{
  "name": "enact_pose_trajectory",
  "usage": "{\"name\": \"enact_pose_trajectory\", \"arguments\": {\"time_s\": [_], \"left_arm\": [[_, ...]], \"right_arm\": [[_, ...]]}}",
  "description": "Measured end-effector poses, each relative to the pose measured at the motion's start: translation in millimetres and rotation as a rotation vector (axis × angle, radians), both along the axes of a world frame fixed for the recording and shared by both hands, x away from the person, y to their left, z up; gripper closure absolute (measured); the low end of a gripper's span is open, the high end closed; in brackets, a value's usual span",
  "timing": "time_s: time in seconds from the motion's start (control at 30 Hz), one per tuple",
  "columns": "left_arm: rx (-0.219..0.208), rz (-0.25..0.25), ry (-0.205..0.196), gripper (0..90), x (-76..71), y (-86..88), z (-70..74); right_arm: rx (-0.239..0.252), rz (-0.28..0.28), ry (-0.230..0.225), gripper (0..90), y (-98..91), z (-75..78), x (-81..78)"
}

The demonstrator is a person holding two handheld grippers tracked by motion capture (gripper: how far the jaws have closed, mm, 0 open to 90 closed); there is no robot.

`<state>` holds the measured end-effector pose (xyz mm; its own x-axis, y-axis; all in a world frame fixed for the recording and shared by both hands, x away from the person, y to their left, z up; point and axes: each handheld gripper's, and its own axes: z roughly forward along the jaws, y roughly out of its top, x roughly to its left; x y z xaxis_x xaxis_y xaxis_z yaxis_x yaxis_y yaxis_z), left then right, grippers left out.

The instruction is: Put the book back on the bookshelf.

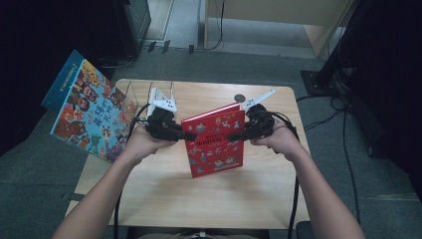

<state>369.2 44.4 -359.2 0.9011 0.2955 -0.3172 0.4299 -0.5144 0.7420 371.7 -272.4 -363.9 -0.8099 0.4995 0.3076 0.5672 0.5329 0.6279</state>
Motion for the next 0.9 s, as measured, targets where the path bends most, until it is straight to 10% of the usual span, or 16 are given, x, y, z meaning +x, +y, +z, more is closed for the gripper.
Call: {"name": "enact_pose_trajectory", "arguments": {"time_s": [0.33, 0.9], "left_arm": [[0.001, -0.012, -0.020, 79.0, -0.6, 6.8, -0.5], [0.014, -0.031, -0.021, 80.3, 0.6, 7.1, 2.3]], "right_arm": [[0.079, -0.048, -0.070, 63.0, -15.1, 12.2, -1.8], [0.065, -0.100, -0.102, 58.7, -24.5, 18.6, -0.8]]}}
